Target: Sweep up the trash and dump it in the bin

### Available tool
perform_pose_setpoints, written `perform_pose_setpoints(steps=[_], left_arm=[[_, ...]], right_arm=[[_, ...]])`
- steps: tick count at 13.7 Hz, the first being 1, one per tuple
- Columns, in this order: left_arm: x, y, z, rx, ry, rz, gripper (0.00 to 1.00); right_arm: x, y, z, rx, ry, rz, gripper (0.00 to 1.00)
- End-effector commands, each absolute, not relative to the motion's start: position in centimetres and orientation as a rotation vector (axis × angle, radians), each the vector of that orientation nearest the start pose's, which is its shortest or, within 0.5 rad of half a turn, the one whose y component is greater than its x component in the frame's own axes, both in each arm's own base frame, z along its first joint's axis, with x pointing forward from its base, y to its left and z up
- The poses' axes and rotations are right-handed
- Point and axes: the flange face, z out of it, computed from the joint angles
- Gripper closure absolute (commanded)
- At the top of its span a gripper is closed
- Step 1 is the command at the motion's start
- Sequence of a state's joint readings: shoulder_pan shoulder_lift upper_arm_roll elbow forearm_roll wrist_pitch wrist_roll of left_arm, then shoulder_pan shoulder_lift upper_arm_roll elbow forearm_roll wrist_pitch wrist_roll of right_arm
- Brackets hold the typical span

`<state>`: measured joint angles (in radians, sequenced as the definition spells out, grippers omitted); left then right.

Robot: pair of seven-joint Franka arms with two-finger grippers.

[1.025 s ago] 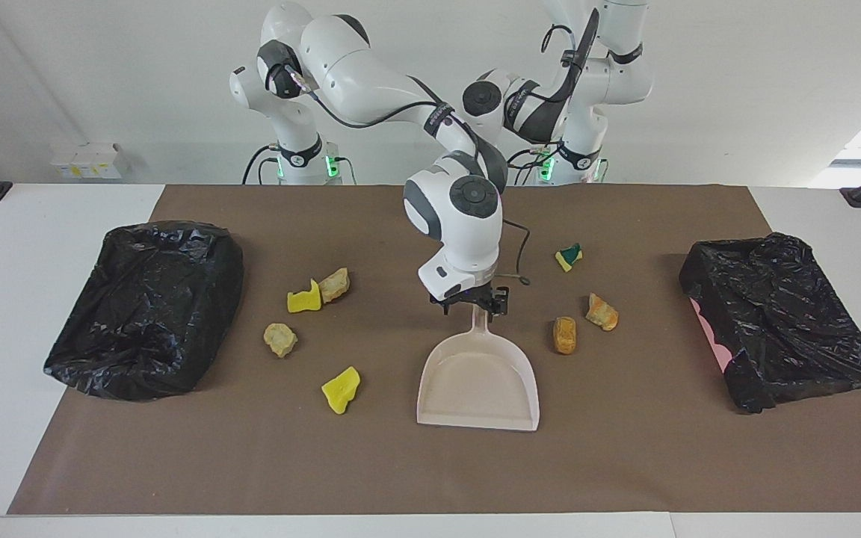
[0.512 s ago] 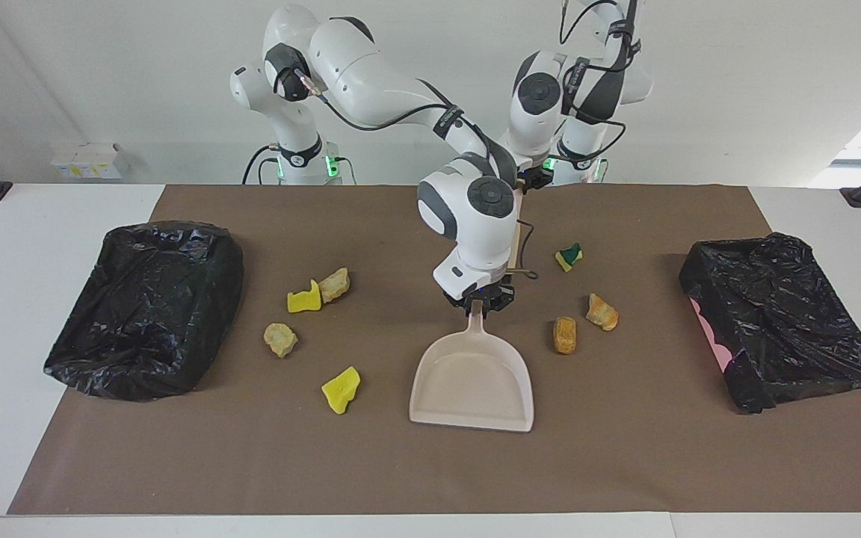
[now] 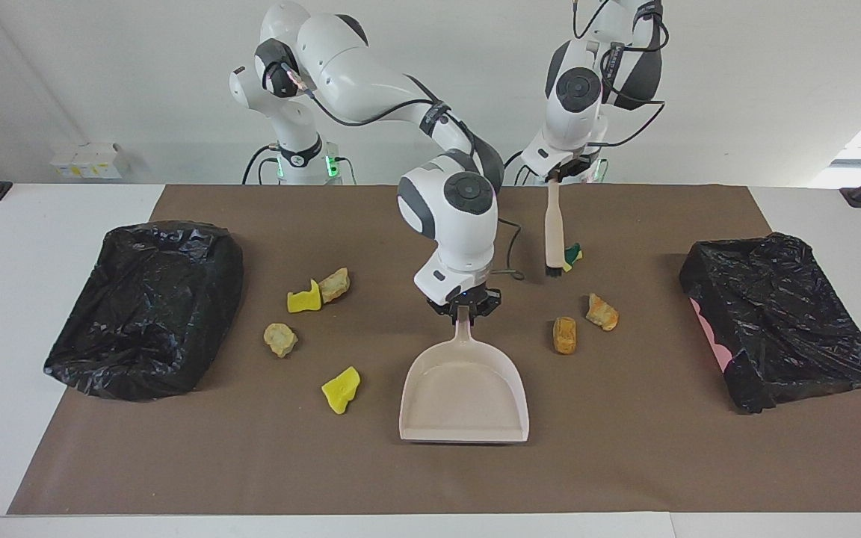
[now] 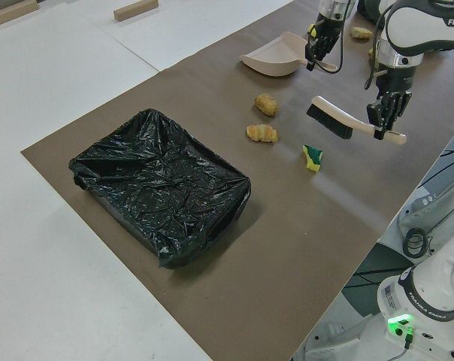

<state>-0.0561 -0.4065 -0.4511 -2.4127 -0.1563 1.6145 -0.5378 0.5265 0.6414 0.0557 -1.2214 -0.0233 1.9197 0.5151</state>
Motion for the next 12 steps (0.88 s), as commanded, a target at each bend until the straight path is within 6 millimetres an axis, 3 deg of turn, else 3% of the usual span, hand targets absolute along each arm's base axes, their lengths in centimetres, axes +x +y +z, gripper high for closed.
perform_pose_setpoints(steps=[1,4,6,10,12], left_arm=[[31.3,-19.3,42.1,-2.785,-0.545,0.431,1.00],[31.1,-18.1,41.6,-2.714,-0.852,0.431,1.00],[31.0,-18.4,41.5,-2.687,-1.008,0.453,1.00],[31.3,-18.2,41.3,-2.700,-1.148,0.559,1.00],[32.1,-18.7,41.0,-2.636,-1.407,0.537,1.00]], right_arm=[[60.5,38.3,41.6,-3.090,-0.326,-0.034,1.00],[60.0,36.0,42.4,-3.077,-0.610,0.064,1.00],[59.5,34.9,42.3,-3.024,-0.882,0.155,1.00],[58.7,31.5,40.4,-2.829,-1.377,0.239,1.00],[58.8,29.6,39.6,-2.676,-1.656,0.264,1.00]])
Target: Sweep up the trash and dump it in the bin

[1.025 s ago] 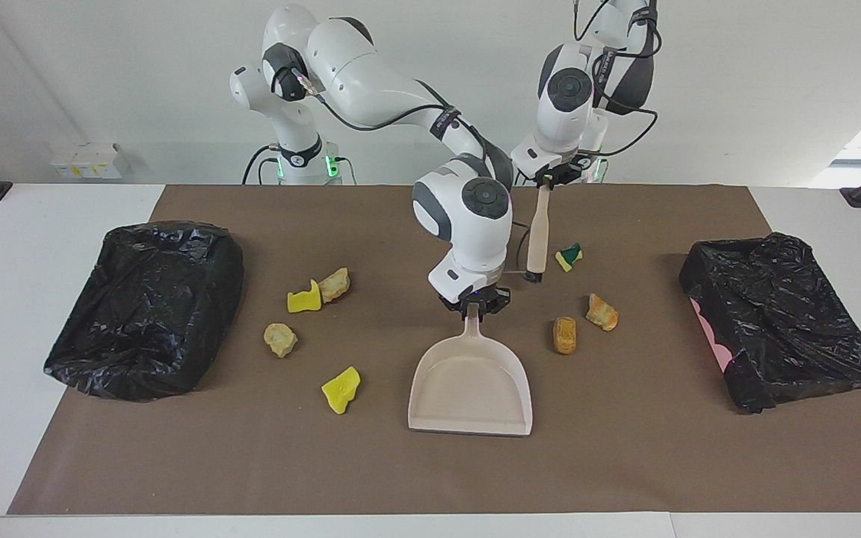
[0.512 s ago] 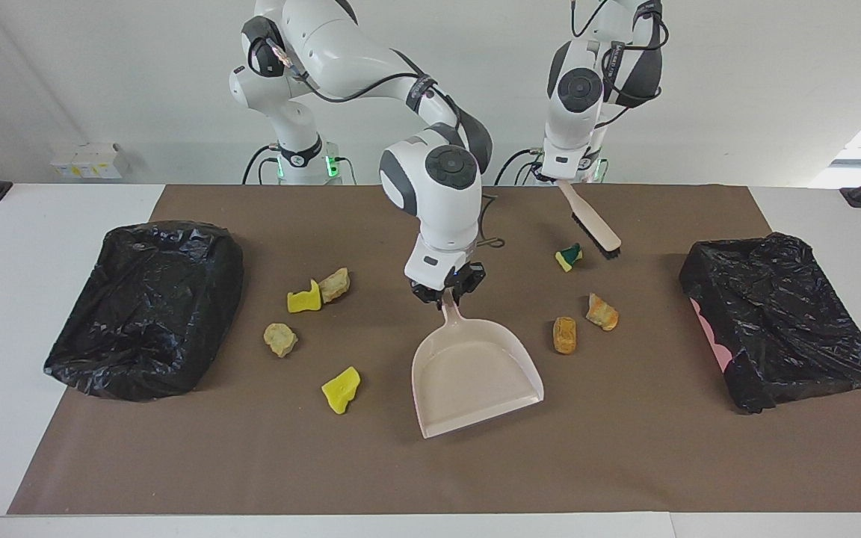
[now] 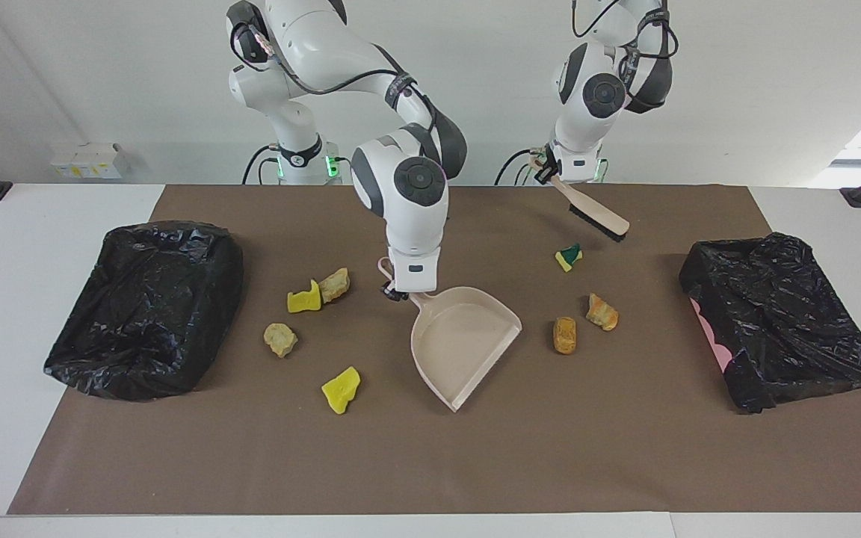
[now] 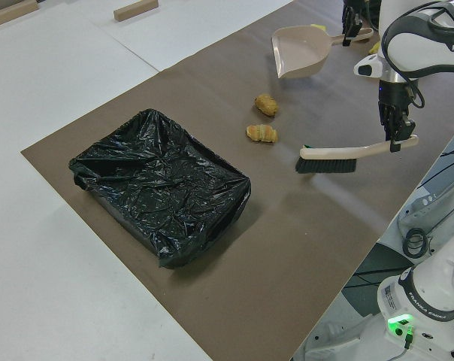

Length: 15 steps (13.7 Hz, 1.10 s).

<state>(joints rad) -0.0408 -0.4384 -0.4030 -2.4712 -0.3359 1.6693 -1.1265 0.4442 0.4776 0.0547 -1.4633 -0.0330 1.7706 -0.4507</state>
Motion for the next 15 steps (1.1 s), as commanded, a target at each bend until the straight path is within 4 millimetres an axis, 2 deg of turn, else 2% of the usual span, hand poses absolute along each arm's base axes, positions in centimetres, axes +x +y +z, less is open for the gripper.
perform_pose_setpoints(steps=[1,3,4,6,8,11,13,15], left_arm=[[32.6,-19.1,40.5,-2.569,-1.553,0.524,1.00],[33.5,-19.5,40.1,-2.500,-1.724,0.490,1.00],[33.9,-19.8,38.9,-2.420,-1.805,0.501,1.00],[34.5,-20.7,37.8,-2.382,-1.882,0.480,1.00],[35.1,-21.1,37.1,-2.353,-1.958,0.563,1.00],[36.9,-21.5,36.8,-2.373,-2.052,0.580,1.00],[38.9,-22.1,37.1,-2.455,-2.021,0.585,1.00],[40.7,-21.9,37.5,-2.578,-1.934,0.589,1.00]], right_arm=[[58.6,28.1,39.0,-2.584,-1.781,0.283,1.00],[57.4,26.8,38.8,-2.441,-1.953,0.306,1.00],[57.0,26.6,38.6,-2.384,-2.049,0.322,1.00],[55.4,26.5,37.1,-2.278,-2.237,0.254,1.00],[54.0,26.2,35.6,-2.280,-2.271,0.144,1.00],[54.3,25.6,35.3,-2.284,-2.315,0.146,1.00],[53.9,25.8,35.4,-2.266,-2.338,0.179,1.00],[53.8,25.9,35.5,-2.271,-2.335,0.195,1.00]])
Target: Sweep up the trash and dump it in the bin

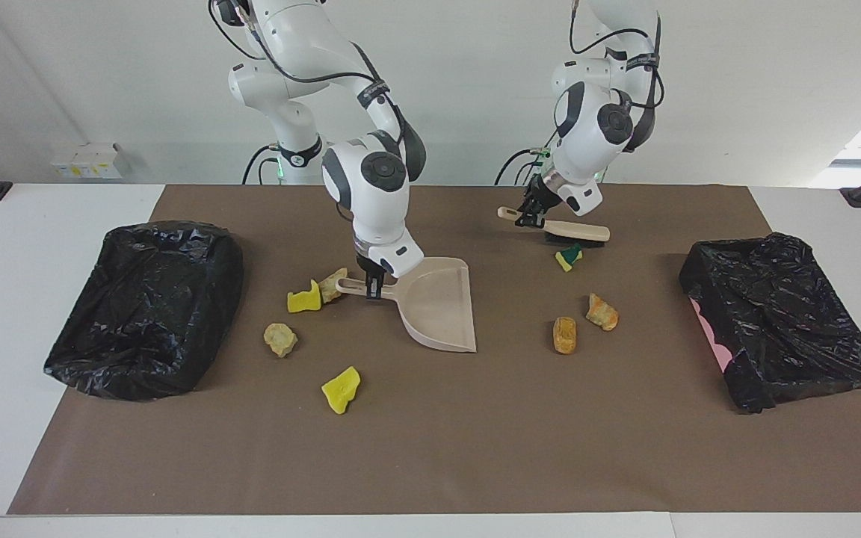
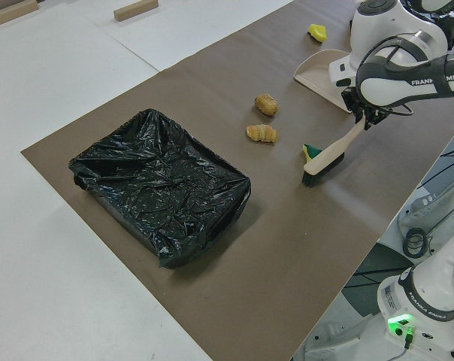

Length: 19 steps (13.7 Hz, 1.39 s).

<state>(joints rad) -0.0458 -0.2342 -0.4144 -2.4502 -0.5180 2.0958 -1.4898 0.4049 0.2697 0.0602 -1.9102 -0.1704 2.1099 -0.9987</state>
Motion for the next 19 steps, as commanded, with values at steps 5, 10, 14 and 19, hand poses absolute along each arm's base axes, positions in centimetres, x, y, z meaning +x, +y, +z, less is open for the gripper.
perform_pose_setpoints(steps=[5,10,14,19], left_arm=[[43.1,-22.6,38.5,-2.864,-1.632,0.594,1.00],[46.4,-22.6,42.7,-2.921,-1.425,0.650,1.00],[46.5,-18.9,42.6,-2.993,-1.048,0.596,1.00],[47.2,-14.6,42.1,-3.018,-0.480,0.409,1.00]], right_arm=[[52.8,27.3,35.1,-2.253,-2.347,0.214,1.00],[52.6,28.1,35.3,-2.284,-2.380,0.219,1.00],[52.5,28.2,35.1,-2.288,-2.374,0.225,1.00],[52.4,28.1,35.0,-2.315,-2.349,0.227,1.00]])
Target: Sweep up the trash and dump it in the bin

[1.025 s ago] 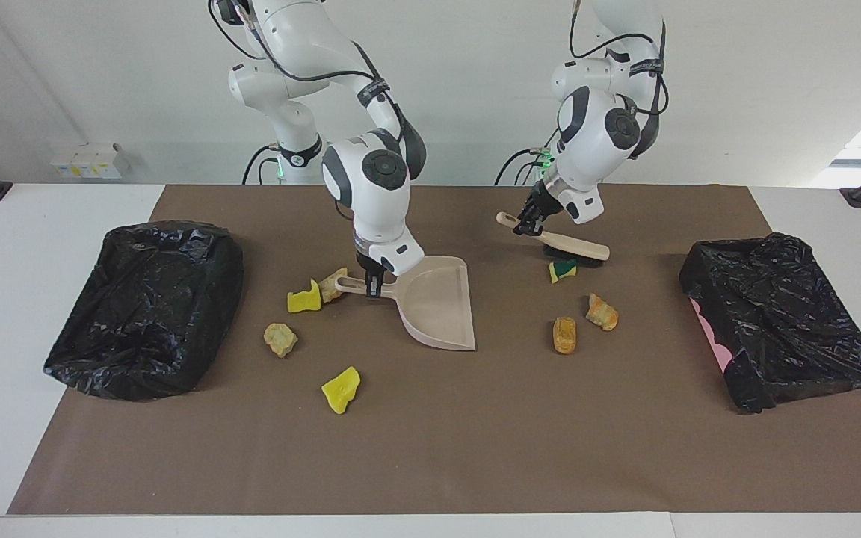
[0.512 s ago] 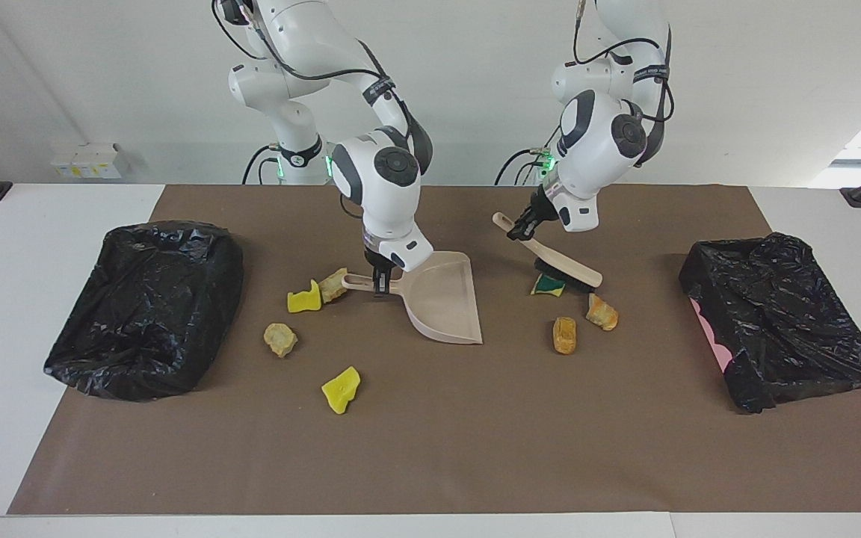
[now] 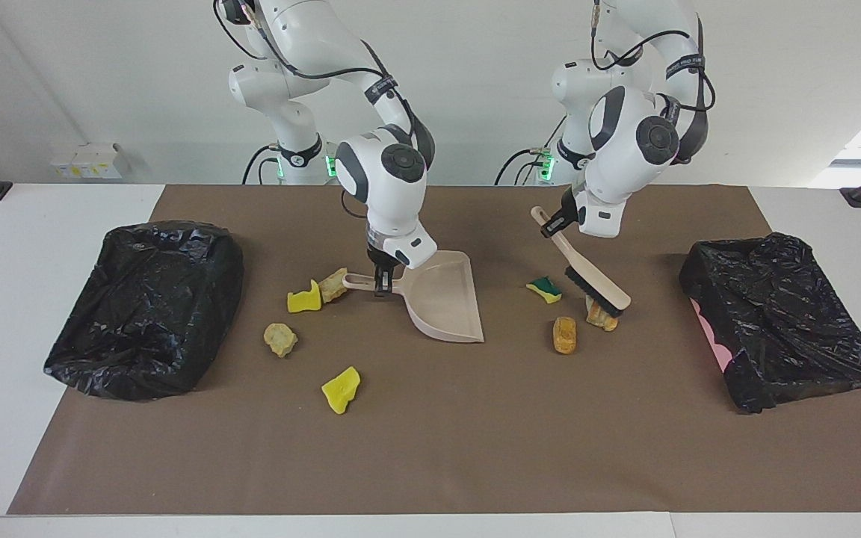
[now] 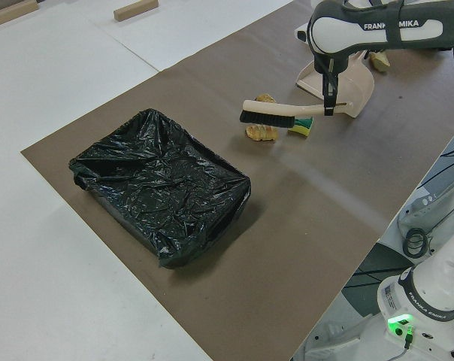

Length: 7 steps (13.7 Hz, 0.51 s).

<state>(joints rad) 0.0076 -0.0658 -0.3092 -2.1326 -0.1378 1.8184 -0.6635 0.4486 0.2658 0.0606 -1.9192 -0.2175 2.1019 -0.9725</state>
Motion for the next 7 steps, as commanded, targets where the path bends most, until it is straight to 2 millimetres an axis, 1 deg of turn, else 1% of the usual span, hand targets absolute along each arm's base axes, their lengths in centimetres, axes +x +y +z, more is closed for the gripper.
perform_pose_setpoints(steps=[1,2,3,5,6,7], left_arm=[[46.7,-13.1,41.7,-3.030,-0.426,0.417,1.00],[46.2,-12.2,41.2,-3.038,-0.363,0.427,1.00],[45.8,-12.0,40.7,-3.041,-0.307,0.445,1.00],[44.3,-11.4,38.7,-2.998,-0.230,0.460,1.00],[43.6,-11.3,37.6,-2.996,-0.222,0.452,1.00],[43.5,-11.4,37.1,-3.005,-0.203,0.430,1.00]], right_arm=[[52.4,28.1,35.0,2.088,2.112,-0.204,1.00],[52.4,28.1,35.0,2.092,2.109,-0.203,1.00],[52.3,28.2,35.0,2.090,2.110,-0.203,1.00],[52.4,28.1,35.0,2.092,2.109,-0.201,1.00],[52.4,28.1,35.0,2.093,2.107,-0.201,1.00],[52.4,28.1,34.9,2.094,2.106,-0.201,1.00]])
